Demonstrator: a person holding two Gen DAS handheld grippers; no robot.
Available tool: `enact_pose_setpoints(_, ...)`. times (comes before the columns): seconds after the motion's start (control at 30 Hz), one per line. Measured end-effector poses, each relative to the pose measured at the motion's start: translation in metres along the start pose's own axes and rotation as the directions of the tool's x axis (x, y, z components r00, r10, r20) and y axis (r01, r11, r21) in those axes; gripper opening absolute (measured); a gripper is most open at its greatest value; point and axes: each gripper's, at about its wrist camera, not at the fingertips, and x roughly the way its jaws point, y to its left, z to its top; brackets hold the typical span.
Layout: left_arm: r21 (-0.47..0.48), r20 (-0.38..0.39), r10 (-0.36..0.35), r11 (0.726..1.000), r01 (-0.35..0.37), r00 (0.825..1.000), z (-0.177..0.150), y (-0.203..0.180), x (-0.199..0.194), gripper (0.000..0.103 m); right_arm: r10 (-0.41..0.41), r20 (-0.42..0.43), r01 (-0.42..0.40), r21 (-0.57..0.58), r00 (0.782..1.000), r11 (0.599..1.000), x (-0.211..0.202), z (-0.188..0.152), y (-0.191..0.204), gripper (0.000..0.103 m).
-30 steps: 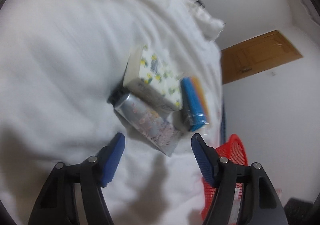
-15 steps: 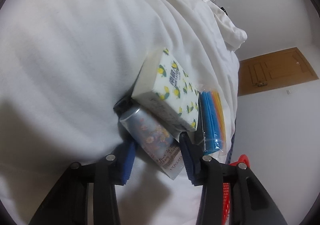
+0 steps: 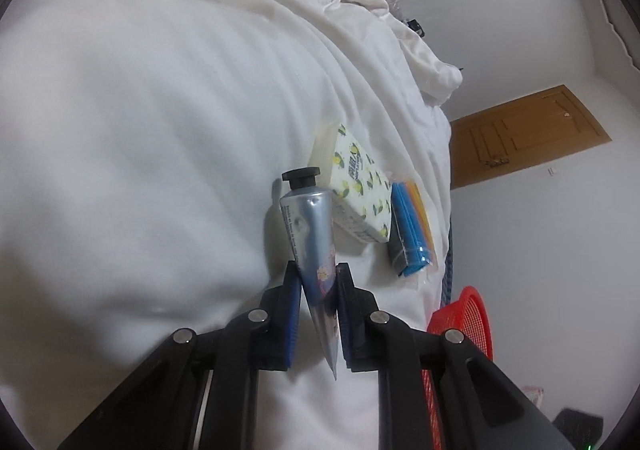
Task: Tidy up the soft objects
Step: 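Grasp the silver tube with the left tool while the right tool holds the grey box, then carry the silver tube and grey box into the red basket and open both tools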
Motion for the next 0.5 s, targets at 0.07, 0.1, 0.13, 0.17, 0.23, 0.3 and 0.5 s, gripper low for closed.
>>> enact_pose_setpoints(0.07,0.009,-0.002,-0.008,1.0,0.008,1.0,-0.001,0.004,-0.007,0.016,-0.006,-0.005,0.006,-0.008,1.0,1.0,0.0,0.001,0.001,0.03)
enact_pose_setpoints(0.1,0.009,-0.006,-0.01,1.0,0.01,1.0,-0.003,0.007,-0.01,0.016,-0.01,-0.008,0.01,-0.013,1.0,1.0,0.0,0.001,0.0,0.03)
enact_pose_setpoints(0.13,0.007,-0.011,-0.013,1.0,0.013,1.0,-0.004,0.01,-0.011,0.016,-0.01,-0.011,0.01,-0.016,1.0,1.0,0.0,0.001,0.0,0.03)
enact_pose_setpoints(0.17,0.008,-0.015,-0.016,1.0,0.016,1.0,-0.006,0.012,-0.013,0.016,-0.008,-0.013,0.008,-0.019,1.0,1.0,0.0,0.002,0.001,0.03)
enact_pose_setpoints(0.23,-0.004,-0.008,-0.014,1.0,0.014,1.0,-0.011,0.017,-0.016,0.016,-0.007,-0.012,0.007,-0.027,1.0,1.0,-0.002,0.003,0.001,0.03)
enact_pose_setpoints(0.3,-0.003,-0.013,-0.03,1.0,0.03,0.999,-0.016,0.017,-0.017,0.015,-0.007,-0.011,0.006,-0.035,1.0,0.999,-0.007,0.007,0.002,0.03)
enact_pose_setpoints(0.5,0.123,-0.018,-0.048,0.991,0.05,0.999,-0.03,-0.025,-0.02,0.015,-0.01,0.046,0.015,-0.093,0.999,0.996,-0.062,0.036,-0.006,0.03)
